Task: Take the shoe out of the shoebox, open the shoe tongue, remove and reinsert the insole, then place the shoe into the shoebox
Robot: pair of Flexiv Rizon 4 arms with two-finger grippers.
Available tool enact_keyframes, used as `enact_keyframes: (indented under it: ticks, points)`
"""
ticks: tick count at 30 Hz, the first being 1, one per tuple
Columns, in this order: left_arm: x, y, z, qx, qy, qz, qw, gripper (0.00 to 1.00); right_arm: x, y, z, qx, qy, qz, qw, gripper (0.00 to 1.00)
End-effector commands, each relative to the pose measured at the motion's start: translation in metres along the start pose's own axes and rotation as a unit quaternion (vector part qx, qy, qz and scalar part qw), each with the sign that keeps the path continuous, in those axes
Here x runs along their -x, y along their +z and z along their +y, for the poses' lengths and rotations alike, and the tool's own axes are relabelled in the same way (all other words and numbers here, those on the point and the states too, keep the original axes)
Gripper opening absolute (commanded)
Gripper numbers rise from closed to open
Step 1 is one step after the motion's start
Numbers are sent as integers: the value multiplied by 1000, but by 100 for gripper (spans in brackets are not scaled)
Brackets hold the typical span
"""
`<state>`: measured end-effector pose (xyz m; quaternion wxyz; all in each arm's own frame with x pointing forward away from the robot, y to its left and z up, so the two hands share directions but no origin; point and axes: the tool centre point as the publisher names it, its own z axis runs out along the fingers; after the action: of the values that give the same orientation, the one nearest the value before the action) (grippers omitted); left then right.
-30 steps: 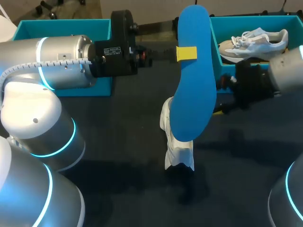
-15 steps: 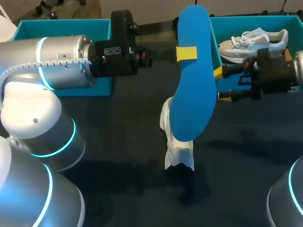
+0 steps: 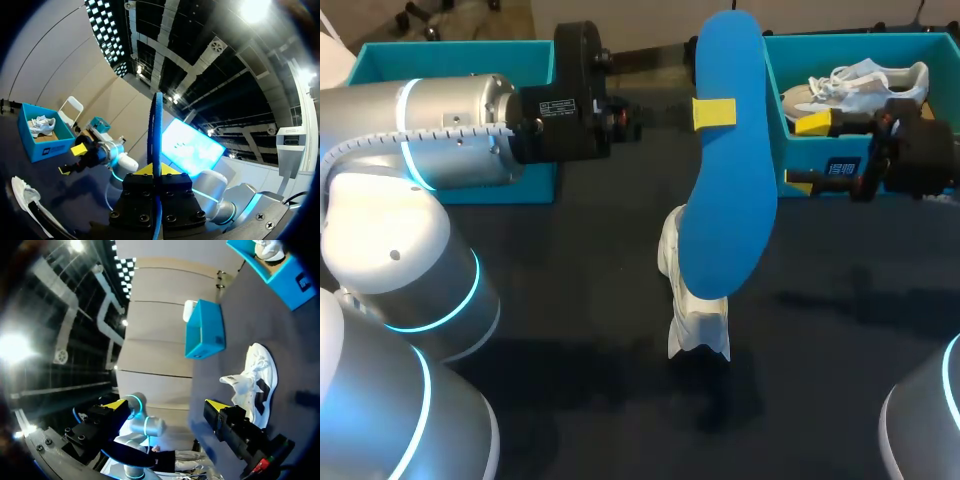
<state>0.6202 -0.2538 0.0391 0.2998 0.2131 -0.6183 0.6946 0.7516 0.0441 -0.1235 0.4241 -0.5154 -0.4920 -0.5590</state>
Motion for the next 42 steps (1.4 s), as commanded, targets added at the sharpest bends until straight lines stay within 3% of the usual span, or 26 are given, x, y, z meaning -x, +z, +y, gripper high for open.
enact_keyframes:
  ticks: [1, 12, 14, 16, 30, 38, 41, 42]
  points:
    - [0, 1, 2, -2, 0, 0, 1000, 0, -3, -2, 1, 0, -3, 12, 1000, 100]
    - [0, 1, 2, -2, 0, 0, 1000, 0, -22, -4, 11, 0, 9, 22, 1000, 100]
    - [0, 1, 2, -2, 0, 0, 1000, 0, -25, -4, 15, 17, 25, 8, 1000, 100]
    - [0, 1, 2, -2, 0, 0, 1000, 0, -24, -6, 20, 58, 49, -6, 997, 100]
    - [0, 1, 2, -2, 0, 0, 1000, 0, -24, -6, 20, 58, 49, -6, 997, 100]
    - [20, -14, 0, 58, 190, 5, 980, 0, -24, -6, 20, 58, 49, -6, 997, 100]
    - [30, -16, 1, 70, 281, 12, 957, 0, -24, -6, 20, 58, 49, -6, 997, 100]
    - [37, -18, 2, 77, 335, 22, 939, 0, -24, -6, 20, 58, 49, -6, 997, 100]
